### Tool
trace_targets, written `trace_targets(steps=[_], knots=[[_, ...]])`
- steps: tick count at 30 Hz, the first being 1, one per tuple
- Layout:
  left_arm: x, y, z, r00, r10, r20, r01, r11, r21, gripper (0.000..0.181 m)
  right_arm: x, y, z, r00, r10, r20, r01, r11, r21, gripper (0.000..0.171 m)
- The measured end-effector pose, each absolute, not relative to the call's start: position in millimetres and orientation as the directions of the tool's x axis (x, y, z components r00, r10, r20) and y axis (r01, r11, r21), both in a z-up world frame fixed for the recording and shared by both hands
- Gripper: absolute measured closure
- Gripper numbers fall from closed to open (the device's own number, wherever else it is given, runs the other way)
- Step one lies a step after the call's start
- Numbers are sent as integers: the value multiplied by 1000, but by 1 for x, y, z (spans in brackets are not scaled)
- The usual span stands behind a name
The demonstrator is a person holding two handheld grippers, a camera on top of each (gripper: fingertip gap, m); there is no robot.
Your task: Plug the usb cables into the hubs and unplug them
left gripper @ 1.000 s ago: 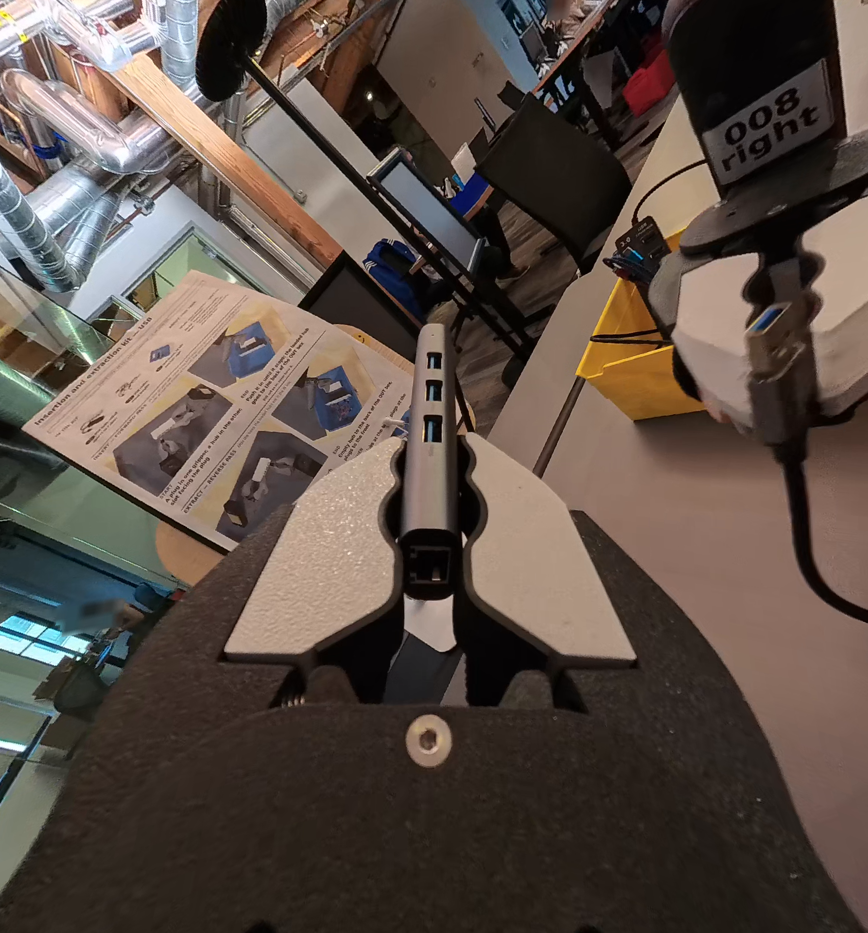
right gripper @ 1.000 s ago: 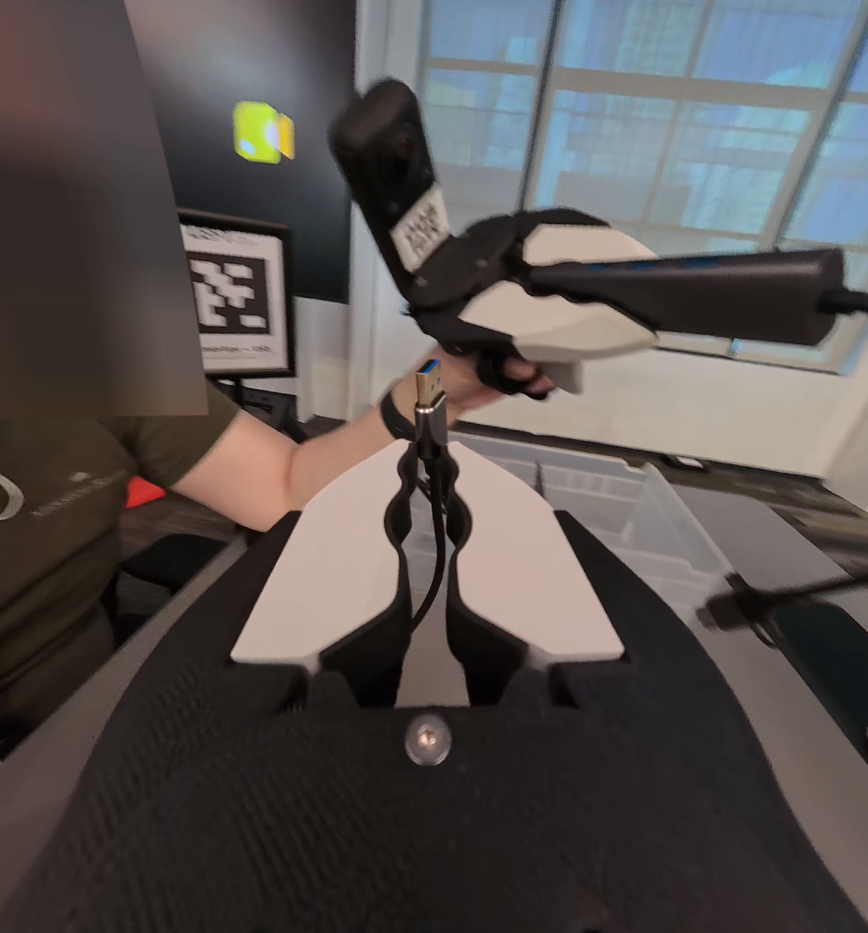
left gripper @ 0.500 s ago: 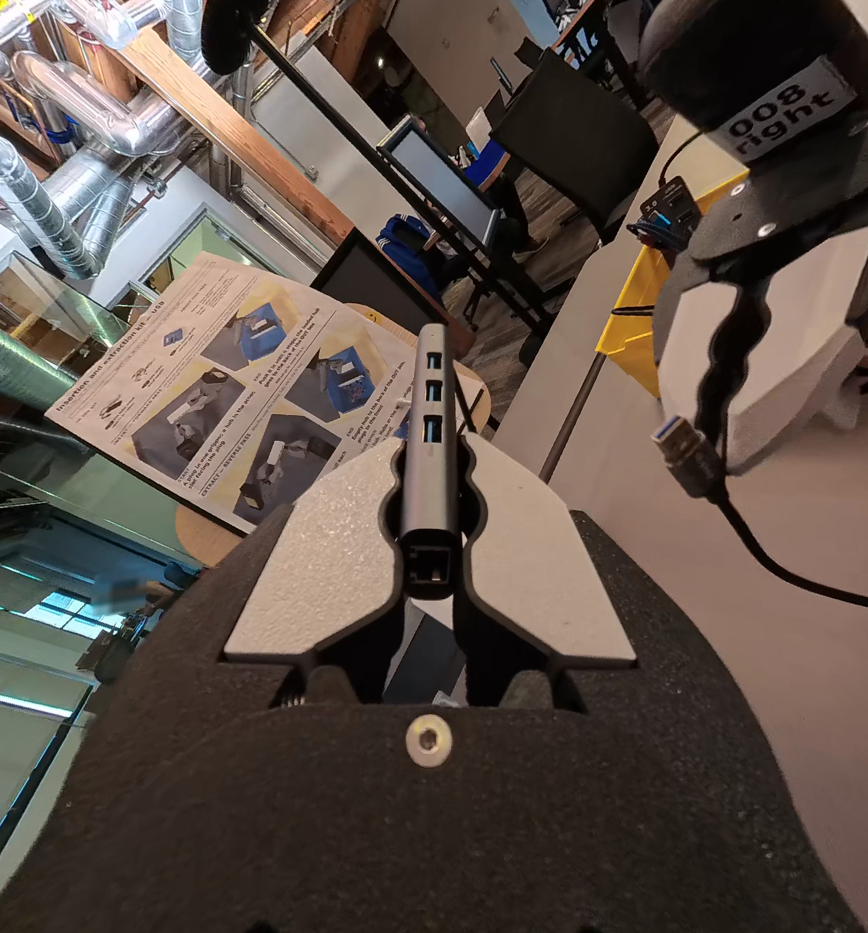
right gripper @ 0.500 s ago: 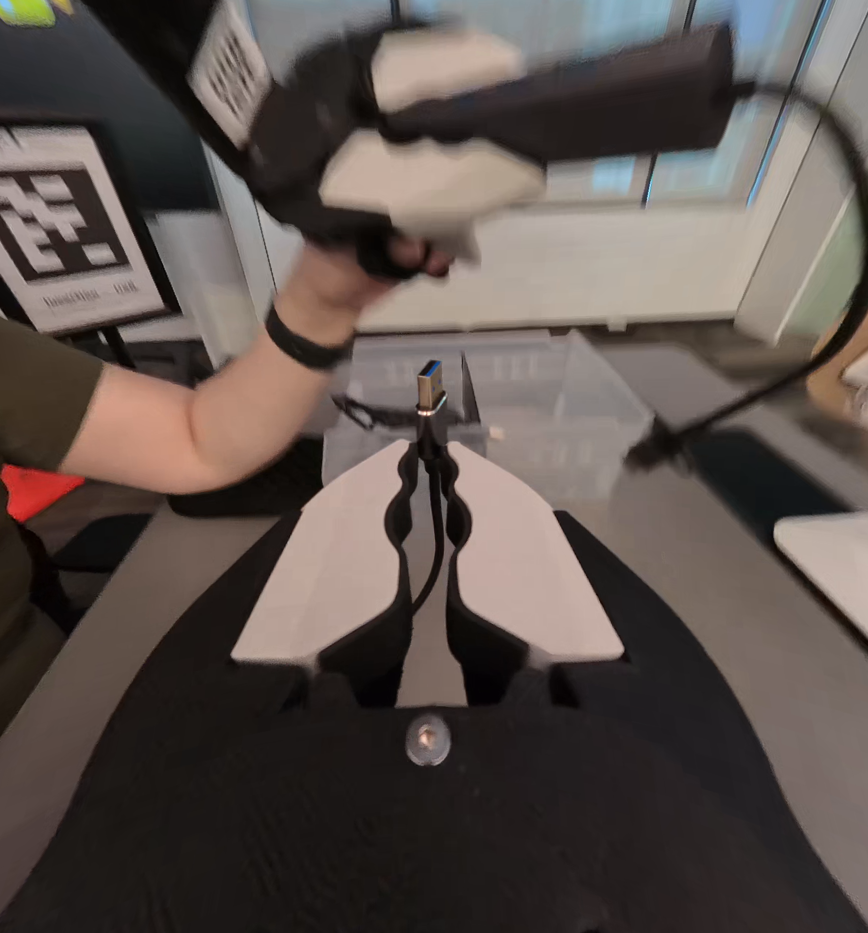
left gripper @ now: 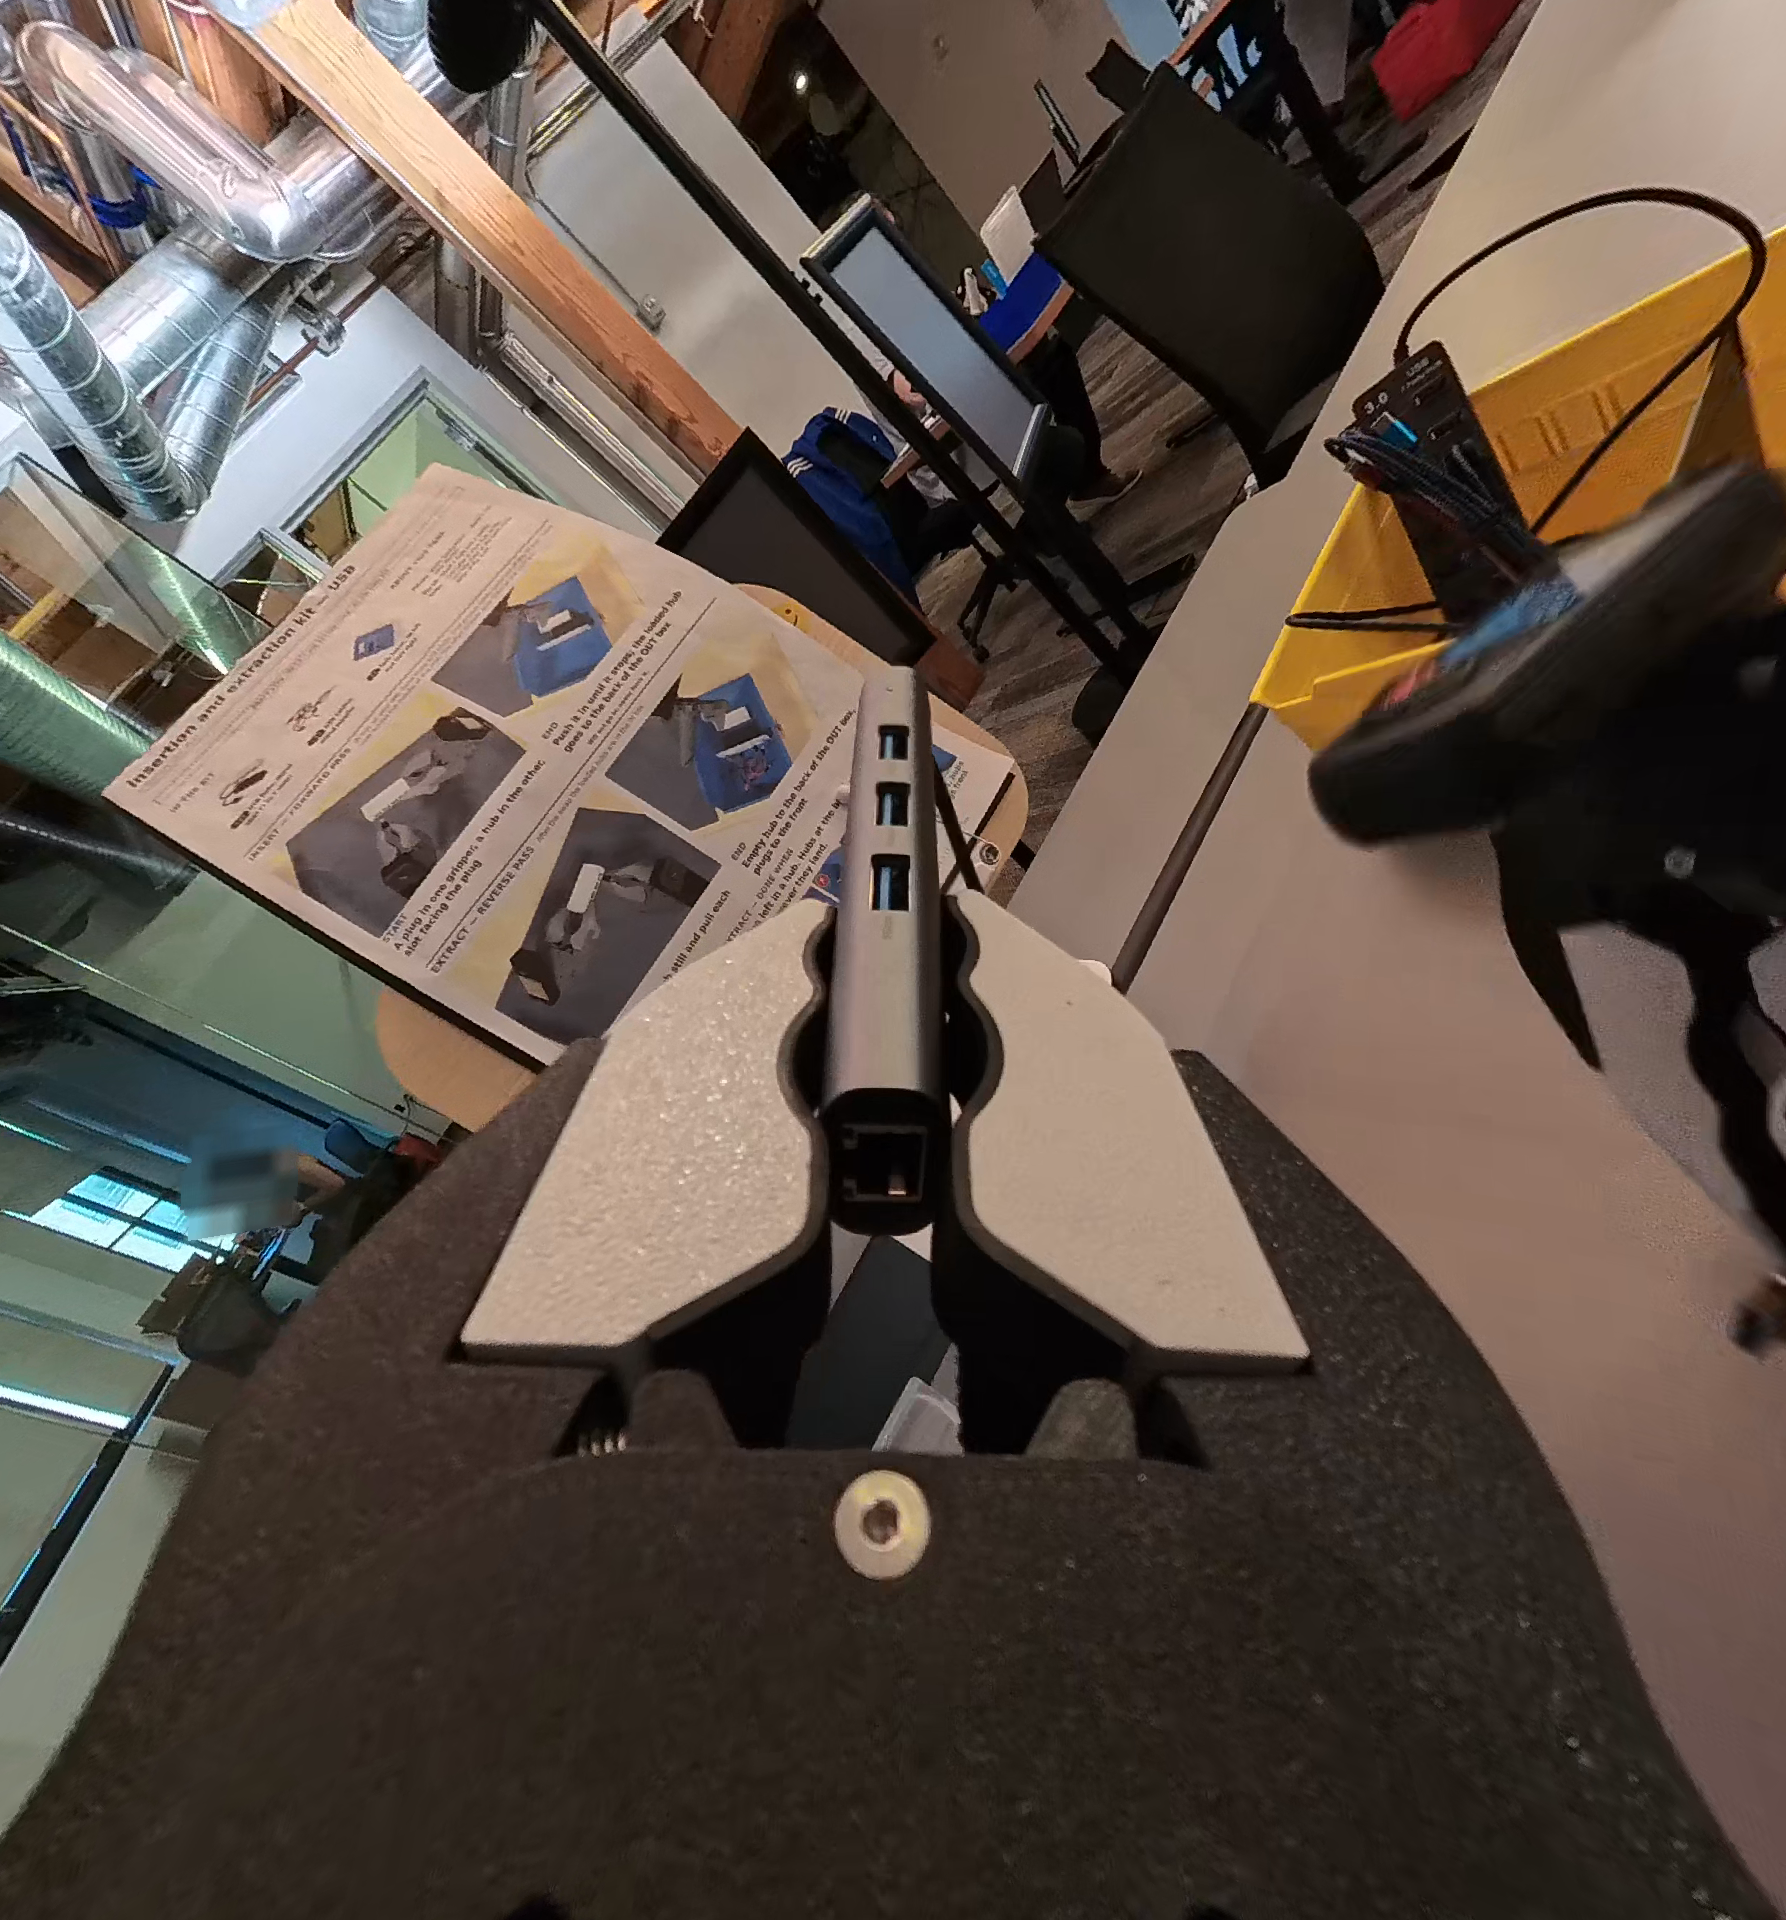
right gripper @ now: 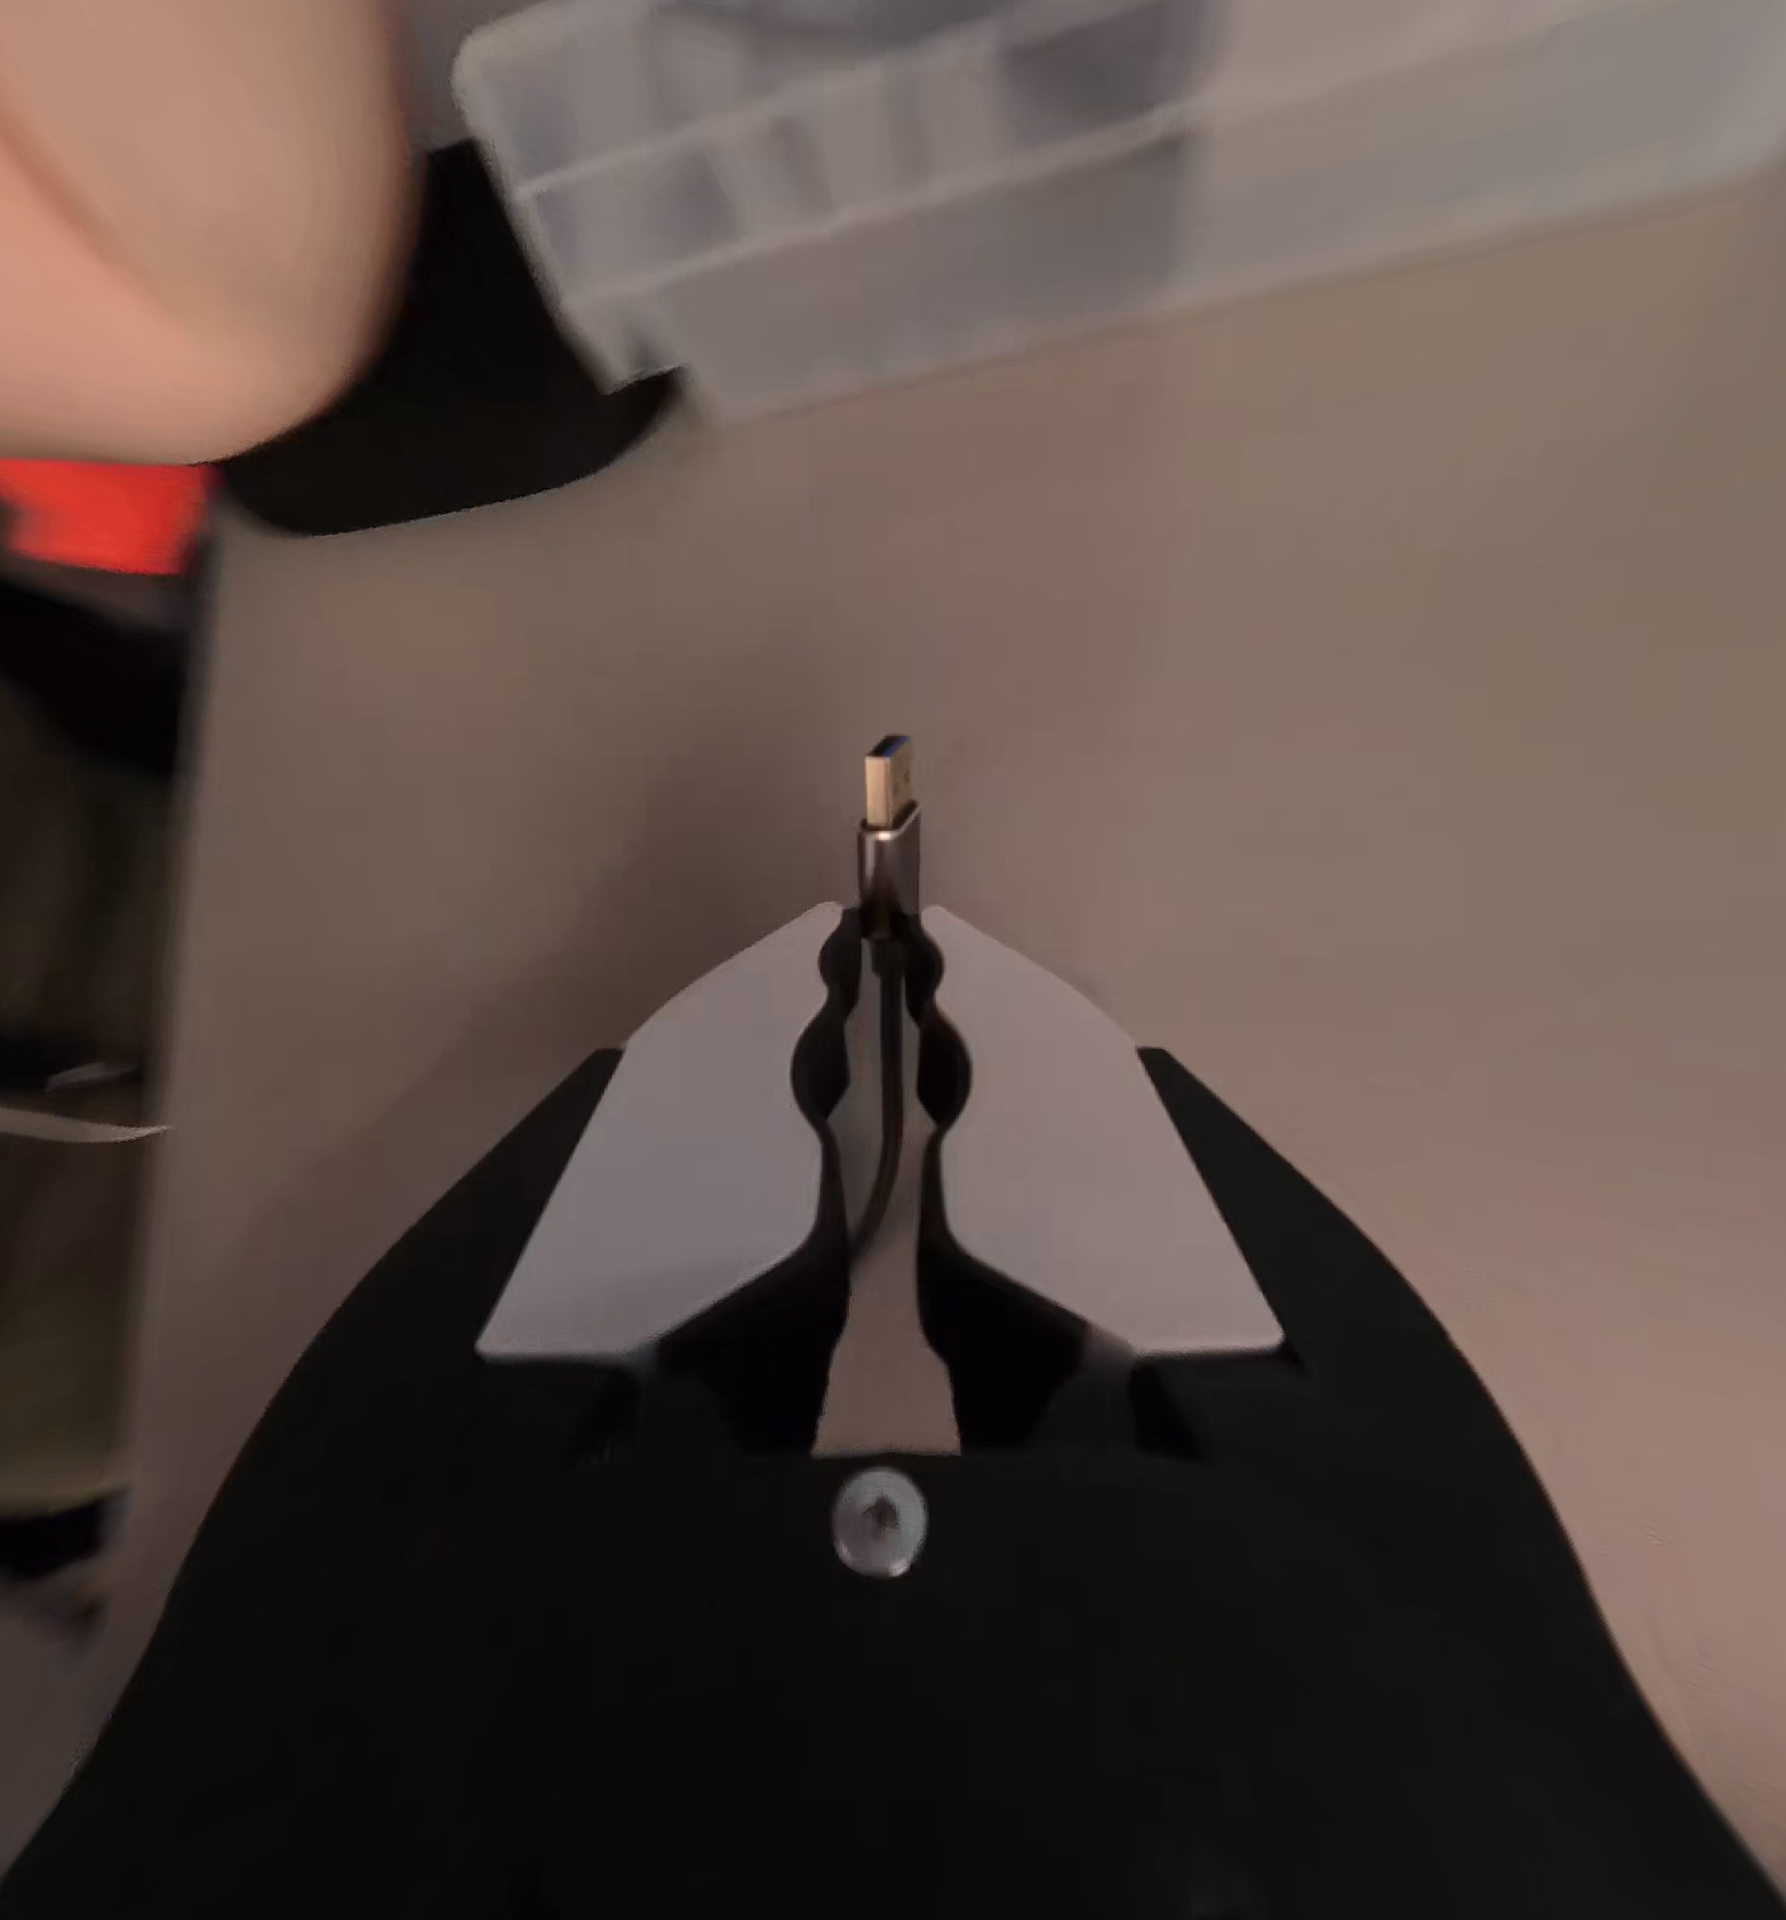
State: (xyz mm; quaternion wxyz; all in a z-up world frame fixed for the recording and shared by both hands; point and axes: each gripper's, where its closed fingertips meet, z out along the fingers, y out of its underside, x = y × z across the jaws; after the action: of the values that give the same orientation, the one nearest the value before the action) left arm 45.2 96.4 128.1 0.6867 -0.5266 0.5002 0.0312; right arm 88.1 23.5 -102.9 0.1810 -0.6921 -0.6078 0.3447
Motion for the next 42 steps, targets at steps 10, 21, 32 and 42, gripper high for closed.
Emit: trace_targets(steps=[10, 21, 32, 42], knots=[[49, 96, 124, 477, -499, -724, -578, 442, -686, 165, 69, 26, -147, -36, 980, -196, 739, -106, -665, 159], [48, 94, 124, 474, -504, -722, -576, 443, -687, 165, 75, 30, -128, -116, 975, 189, 716, 214, -665, 154], [49, 94, 124, 472, -508, -721, -575, 442, -688, 165, 77, 42, -152, -127, 898, 422, 780, 354, -517, 151], [51, 94, 121, 465, -507, -726, -584, 441, -682, 165, 77, 48, -154, -190, 798, 572, 840, 434, -325, 161]])
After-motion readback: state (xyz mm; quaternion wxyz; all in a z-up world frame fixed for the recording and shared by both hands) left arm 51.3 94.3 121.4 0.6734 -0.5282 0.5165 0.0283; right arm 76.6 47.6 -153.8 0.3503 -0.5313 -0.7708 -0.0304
